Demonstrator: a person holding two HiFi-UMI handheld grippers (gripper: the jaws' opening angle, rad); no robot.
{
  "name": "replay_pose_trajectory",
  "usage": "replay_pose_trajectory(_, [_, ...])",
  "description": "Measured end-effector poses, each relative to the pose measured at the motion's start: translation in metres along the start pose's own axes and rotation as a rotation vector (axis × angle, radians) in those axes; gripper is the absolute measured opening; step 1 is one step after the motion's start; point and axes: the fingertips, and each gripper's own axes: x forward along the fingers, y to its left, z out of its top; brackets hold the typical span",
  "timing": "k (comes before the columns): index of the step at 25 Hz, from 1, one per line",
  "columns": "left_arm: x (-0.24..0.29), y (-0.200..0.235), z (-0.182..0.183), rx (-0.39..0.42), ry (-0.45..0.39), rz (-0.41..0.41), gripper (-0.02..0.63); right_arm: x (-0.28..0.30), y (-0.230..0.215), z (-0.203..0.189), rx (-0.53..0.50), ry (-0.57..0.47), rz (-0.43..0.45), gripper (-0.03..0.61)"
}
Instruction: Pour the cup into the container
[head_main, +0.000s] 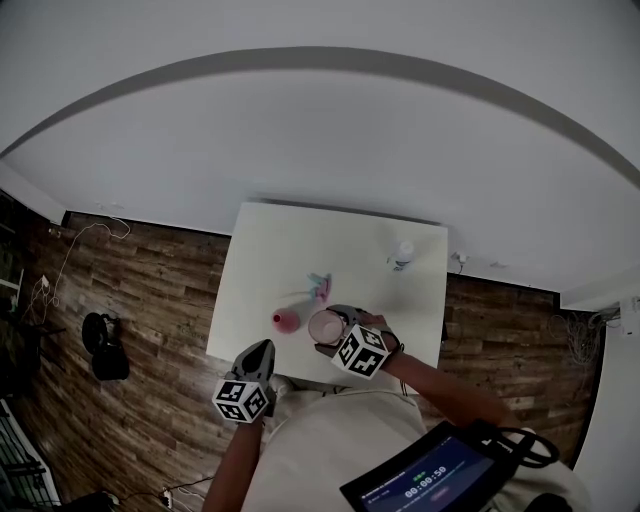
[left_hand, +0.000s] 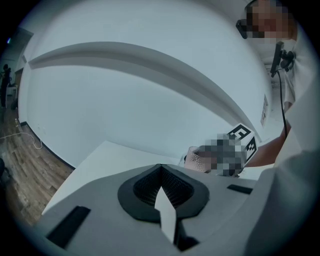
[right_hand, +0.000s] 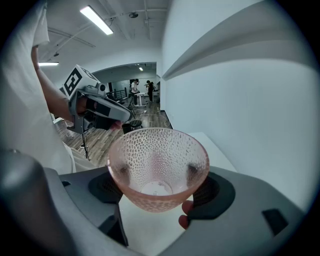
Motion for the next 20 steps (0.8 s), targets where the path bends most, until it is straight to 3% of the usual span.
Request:
replay_pose_trajectory(14, [0.012, -0.008, -0.013, 0.038, 0.051, -0.021, 0.009, 0.01, -0.007, -0.024, 0.016, -0.008, -0.033, 0.379])
replay_pose_trajectory(20, [0.014, -0.017, -0.024, 0.055, 0.087, -0.068, 0.009, 0.017, -0.006, -0.032, 0.015, -0.006, -0.043, 0.379])
